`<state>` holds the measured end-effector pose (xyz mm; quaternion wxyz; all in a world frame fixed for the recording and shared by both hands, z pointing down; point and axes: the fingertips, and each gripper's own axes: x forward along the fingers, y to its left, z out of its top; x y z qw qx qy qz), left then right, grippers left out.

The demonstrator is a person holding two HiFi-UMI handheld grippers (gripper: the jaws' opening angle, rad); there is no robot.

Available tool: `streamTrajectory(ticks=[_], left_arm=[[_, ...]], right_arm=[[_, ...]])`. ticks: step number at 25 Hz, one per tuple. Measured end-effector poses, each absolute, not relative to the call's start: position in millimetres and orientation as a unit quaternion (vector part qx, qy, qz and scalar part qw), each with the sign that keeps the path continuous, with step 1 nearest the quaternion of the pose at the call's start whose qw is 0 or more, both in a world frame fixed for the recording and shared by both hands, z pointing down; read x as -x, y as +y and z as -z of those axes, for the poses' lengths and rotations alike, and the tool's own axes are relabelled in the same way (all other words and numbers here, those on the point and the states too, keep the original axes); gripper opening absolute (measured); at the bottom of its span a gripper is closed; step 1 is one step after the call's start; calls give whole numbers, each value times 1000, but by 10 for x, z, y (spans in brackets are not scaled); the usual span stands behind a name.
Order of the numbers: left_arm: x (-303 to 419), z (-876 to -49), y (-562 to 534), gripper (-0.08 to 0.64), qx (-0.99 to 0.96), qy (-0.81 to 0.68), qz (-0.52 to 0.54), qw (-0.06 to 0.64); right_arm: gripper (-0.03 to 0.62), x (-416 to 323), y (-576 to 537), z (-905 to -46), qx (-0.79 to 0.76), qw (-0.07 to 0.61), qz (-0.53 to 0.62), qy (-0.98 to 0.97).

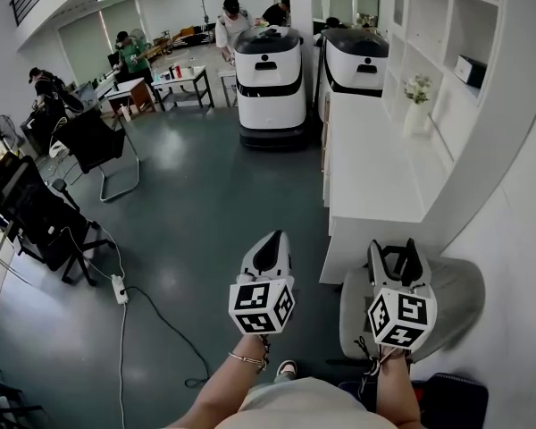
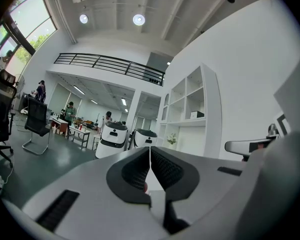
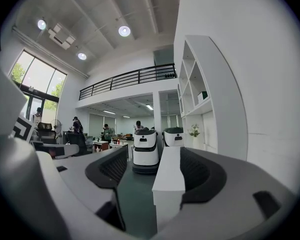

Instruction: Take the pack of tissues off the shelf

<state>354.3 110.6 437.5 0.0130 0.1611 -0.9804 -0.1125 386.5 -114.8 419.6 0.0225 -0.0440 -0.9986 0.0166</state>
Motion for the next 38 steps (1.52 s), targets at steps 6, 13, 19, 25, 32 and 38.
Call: streamTrajectory(ticks=[6,13,19,25,32,38], left_arm=[[-3588,-4398,1205,23,-147,-983,112,16],[-3748,-4414,1452,23,-110,-987,114,14],[-3685,-4551,1569,22,-92,-989,112,26],[-3214,-4629,1772,23,-89,-988,127,21],[-2319,-4574,2023,23,-118,-987,110,19],[-1520,-4471,2419,23,-137,-985,100,16]], right_arm=[[379,-3901,-1171,-4231,35,24,-16,-999],[383,-3966,-1207,-4299,42,27,-24,-998],[383,-3871,-1180,-4434,51,43,-20,-998],[388,-3510,-1132,-4542,34,50,-13,-998],[394,-2748,-974,-4437,-2,43,-6,-999],[379,-2053,-665,-4383,-24,38,-20,-999]])
